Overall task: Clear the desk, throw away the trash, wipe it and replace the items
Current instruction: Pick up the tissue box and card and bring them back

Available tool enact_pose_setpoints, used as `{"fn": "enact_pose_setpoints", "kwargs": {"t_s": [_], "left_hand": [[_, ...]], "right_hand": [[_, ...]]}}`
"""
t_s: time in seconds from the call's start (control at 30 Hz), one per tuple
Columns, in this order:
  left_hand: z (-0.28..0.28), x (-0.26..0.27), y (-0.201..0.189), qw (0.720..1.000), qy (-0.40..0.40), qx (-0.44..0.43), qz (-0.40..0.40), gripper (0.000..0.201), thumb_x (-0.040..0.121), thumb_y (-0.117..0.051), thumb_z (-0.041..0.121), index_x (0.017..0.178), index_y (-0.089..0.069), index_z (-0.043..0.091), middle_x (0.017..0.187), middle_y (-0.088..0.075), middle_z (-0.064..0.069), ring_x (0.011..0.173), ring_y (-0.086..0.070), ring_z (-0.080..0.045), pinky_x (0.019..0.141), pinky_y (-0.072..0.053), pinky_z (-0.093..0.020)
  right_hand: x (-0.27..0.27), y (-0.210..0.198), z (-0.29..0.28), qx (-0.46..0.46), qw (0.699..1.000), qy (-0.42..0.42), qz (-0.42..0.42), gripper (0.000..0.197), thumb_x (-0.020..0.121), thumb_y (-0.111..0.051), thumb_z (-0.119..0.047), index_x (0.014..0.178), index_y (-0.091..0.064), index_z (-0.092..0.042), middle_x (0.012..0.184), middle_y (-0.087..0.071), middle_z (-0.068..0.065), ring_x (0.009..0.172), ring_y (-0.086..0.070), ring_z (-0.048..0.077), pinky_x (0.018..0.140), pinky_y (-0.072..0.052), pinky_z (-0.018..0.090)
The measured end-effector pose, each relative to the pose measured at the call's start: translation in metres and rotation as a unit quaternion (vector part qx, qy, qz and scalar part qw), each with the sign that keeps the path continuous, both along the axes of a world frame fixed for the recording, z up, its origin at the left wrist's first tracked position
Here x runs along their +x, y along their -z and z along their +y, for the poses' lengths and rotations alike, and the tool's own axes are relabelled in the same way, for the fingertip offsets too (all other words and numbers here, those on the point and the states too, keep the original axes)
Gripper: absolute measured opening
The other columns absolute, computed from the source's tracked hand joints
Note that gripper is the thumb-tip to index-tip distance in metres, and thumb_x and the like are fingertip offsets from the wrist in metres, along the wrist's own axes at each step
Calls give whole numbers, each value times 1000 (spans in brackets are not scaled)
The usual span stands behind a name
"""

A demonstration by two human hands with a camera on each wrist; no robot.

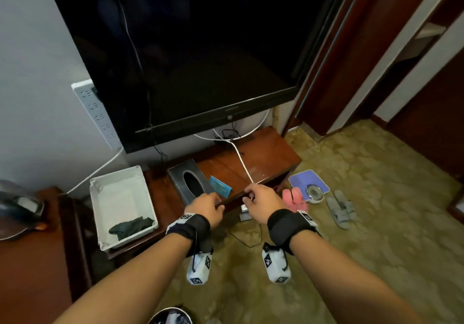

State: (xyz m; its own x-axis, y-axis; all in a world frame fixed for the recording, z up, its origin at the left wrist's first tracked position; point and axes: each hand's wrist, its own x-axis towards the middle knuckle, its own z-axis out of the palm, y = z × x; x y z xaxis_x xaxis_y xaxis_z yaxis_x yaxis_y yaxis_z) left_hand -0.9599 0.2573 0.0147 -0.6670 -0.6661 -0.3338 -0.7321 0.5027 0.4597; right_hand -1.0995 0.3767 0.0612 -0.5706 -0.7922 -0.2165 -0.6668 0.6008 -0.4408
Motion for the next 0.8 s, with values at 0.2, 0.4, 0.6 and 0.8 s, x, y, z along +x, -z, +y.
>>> {"fn": "enact_pose_setpoints", "kwargs": {"t_s": [0.2, 0.4, 0.6, 0.8], "left_hand": [[-55, -10, 41, 994, -94, 44, -33, 34, 90, -54, 47, 118, -59, 29, 118, -59, -1, 107, -59, -22, 93, -52, -40], [-81, -25, 97, 970, -219, 91, -62, 22, 89, -56, 40, 109, -61, 31, 115, -55, -5, 99, -61, -26, 90, -52, -35], [-91, -40, 146, 920, -362, 142, -52, 44, 89, -61, 37, 130, -52, 22, 127, -54, -11, 114, -58, -31, 99, -47, -35], [-99, -52, 181, 883, -441, 154, -39, 52, 89, -62, 34, 131, -41, 12, 126, -48, -15, 116, -53, -37, 100, -45, -43]], "right_hand": [[-30, 36, -76, 41, 995, -83, -28, 29, 93, -58, -35, 120, -58, -25, 114, -62, -1, 101, -62, 20, 84, -53, 32], [-50, 101, -136, 108, 976, -173, -81, 34, 93, -58, -40, 123, -58, -25, 111, -65, -2, 100, -62, 18, 87, -52, 32], [-73, 157, -178, 163, 954, -221, -117, 41, 92, -61, -39, 130, -52, -24, 118, -64, -1, 107, -61, 17, 89, -52, 30], [-69, 205, -200, 166, 957, -202, -127, 53, 91, -61, -38, 136, -39, -22, 128, -59, 6, 111, -61, 27, 91, -53, 38]]}}
